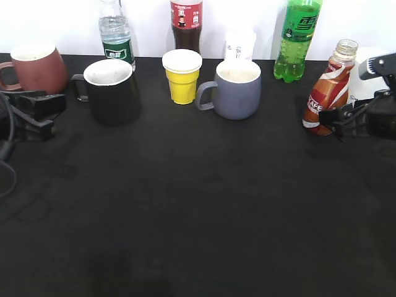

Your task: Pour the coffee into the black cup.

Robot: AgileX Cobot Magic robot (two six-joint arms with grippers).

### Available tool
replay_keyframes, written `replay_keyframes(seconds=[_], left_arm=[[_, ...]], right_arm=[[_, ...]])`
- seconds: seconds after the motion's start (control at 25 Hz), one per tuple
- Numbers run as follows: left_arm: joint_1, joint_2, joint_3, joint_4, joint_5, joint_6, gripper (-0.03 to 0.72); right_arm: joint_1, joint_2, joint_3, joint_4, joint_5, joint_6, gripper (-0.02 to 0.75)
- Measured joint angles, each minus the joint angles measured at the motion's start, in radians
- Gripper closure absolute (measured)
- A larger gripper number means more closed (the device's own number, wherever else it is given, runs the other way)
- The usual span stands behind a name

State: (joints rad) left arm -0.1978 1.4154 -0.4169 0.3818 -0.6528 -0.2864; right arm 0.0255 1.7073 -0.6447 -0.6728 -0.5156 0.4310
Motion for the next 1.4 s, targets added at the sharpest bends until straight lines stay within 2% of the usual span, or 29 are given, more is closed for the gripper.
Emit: replay_keyframes(seconds=[0.16,0.24,0.32,0.4,0.48,0.6,0.68,0.76,0.84,0.88,1.0,1.08,1.16,1.24,1.4], left_arm=[[-0.085,-0.104,-0.075,-0.041,0.432,-0.041,0.372],[-0.131,-0.176,-0.148,-0.101,0.692,-0.044,0.372],[-0.144,-0.245,-0.216,-0.138,0.877,-0.045,0.372],[-0.145,-0.316,-0.244,-0.146,0.988,-0.045,0.372],[-0.146,-0.398,-0.252,-0.185,1.087,-0.045,0.372],[-0.147,-0.526,-0.252,-0.224,1.248,-0.045,0.372],[-0.149,-0.673,-0.253,-0.228,1.371,-0.028,0.372],[-0.149,-0.805,-0.255,-0.275,1.538,0.094,0.372],[-0.149,-0.962,-0.255,-0.357,1.67,0.182,0.372],[-0.149,-1.036,-0.255,-0.382,1.724,0.19,0.372],[-0.151,-1.251,-0.255,-0.402,1.857,0.2,0.372],[-0.151,-1.359,-0.224,-0.402,1.869,0.253,0.372],[-0.151,-1.416,-0.159,-0.401,1.872,0.27,0.372],[-0.151,-1.421,-0.146,-0.4,1.819,0.28,0.374],[-0.151,-1.422,-0.105,-0.4,1.723,0.286,0.38]], right_arm=[[0.0,-0.091,0.0,-0.197,0.079,0.241,0.139],[0.0,-0.174,0.0,-0.297,0.215,0.364,0.139],[0.0,-0.248,0.001,-0.314,0.427,0.434,0.139],[0.001,-0.308,0.001,-0.201,0.595,0.458,0.141],[0.047,-0.39,0.001,-0.052,0.758,0.364,0.143],[0.232,-0.563,0.001,0.174,0.927,0.187,0.143],[0.355,-0.726,0.001,0.239,0.97,0.173,0.144],[0.424,-0.906,0.001,0.301,1.061,0.155,0.145],[0.434,-1.11,0.001,0.406,1.23,0.028,0.146],[0.434,-1.203,0.001,0.435,1.304,-0.037,0.147],[0.435,-1.445,0.001,0.46,1.572,-0.139,0.147],[0.435,-1.546,0.001,0.461,1.695,-0.193,0.147],[0.435,-1.594,0.061,0.459,1.671,-0.223,0.147],[0.435,-1.598,0.14,0.471,1.588,-0.246,0.147],[0.435,-1.597,0.142,0.475,1.561,-0.26,0.148]])
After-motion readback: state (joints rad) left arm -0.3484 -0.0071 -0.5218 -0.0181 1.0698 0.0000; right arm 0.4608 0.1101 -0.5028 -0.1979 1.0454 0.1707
